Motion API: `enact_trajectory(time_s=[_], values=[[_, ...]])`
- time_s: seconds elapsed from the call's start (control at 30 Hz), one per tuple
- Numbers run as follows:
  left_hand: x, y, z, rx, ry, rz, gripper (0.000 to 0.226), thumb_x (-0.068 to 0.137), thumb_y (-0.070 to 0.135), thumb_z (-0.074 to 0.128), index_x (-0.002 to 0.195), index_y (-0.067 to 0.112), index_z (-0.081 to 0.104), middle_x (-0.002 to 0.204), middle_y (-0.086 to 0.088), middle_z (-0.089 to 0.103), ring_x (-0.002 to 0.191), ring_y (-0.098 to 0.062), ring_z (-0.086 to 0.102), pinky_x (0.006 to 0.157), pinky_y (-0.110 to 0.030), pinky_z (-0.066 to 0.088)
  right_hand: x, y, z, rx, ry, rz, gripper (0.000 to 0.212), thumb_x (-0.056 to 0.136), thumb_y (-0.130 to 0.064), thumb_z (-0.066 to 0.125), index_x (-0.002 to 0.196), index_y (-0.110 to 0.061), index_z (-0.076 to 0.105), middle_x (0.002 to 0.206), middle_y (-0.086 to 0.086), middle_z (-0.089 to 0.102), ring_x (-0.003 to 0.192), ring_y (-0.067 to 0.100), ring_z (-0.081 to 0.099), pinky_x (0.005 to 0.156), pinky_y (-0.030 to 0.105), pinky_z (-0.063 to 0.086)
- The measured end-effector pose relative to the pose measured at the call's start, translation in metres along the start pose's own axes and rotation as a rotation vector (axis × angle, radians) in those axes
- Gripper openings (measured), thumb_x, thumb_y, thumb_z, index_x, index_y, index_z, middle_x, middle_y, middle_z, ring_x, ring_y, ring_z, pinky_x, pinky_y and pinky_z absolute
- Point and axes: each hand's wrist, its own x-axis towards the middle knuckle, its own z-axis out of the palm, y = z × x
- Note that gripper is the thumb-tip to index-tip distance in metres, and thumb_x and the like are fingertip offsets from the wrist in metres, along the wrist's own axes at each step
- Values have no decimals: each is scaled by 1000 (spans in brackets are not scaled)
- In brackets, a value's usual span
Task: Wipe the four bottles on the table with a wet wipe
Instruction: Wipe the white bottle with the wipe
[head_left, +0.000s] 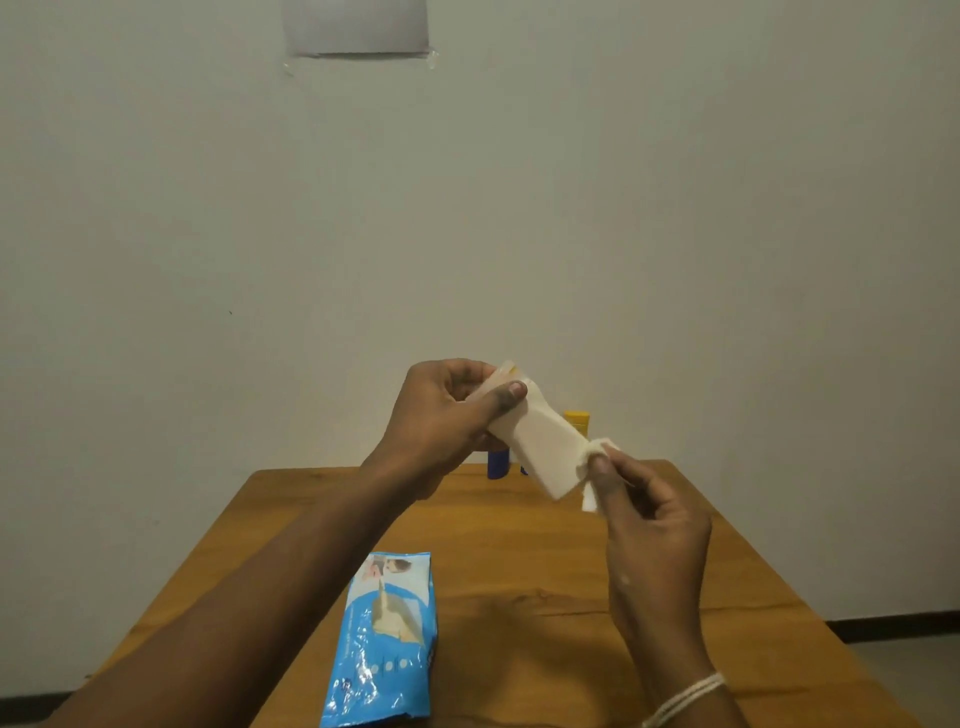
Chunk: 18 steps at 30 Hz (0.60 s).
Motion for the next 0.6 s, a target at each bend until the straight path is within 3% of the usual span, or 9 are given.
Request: enact_trajectory(time_s=[0.1,0.17,0.3,0.47,0.6], values=[[-1,-5,-7,157,-221,53,28,88,19,76,114,8,73,107,-4,76,93,-27,75,73,-47,64,8,-3,0,-38,-134,-12,16,87,-17,73,102,-22,77,96,-8,76,91,6,71,66,15,57],[-3,-5,-7,221,-380,82,31,87,17,77,117,10,74,108,-2,77,95,-29,75,78,-52,62,16,-16,9,-37,-248,-56,16,89,-14,70,102,-21,78,95,-8,78,91,7,72,70,19,59],[0,0,-9,180,-468,138,31,88,12,76,119,9,72,110,-13,75,99,-46,70,85,-65,56,31,-36,18,5,-361,-125,16,91,-16,68,102,-22,78,100,-7,78,97,9,71,78,26,61],[2,-7,-19,25,-365,185,40,91,3,68,131,6,62,126,-9,69,114,-26,68,96,-44,57,23,-16,-4,-72,-452,-28,16,85,-20,71,99,-26,77,97,-10,78,97,11,71,83,33,61],[-6,-18,7,-47,-358,160,42,102,13,54,143,13,49,138,-3,61,125,-18,61,93,-30,55,7,-11,7,31,-359,-63,21,79,-28,72,98,-22,78,95,-3,78,95,17,72,80,36,62]])
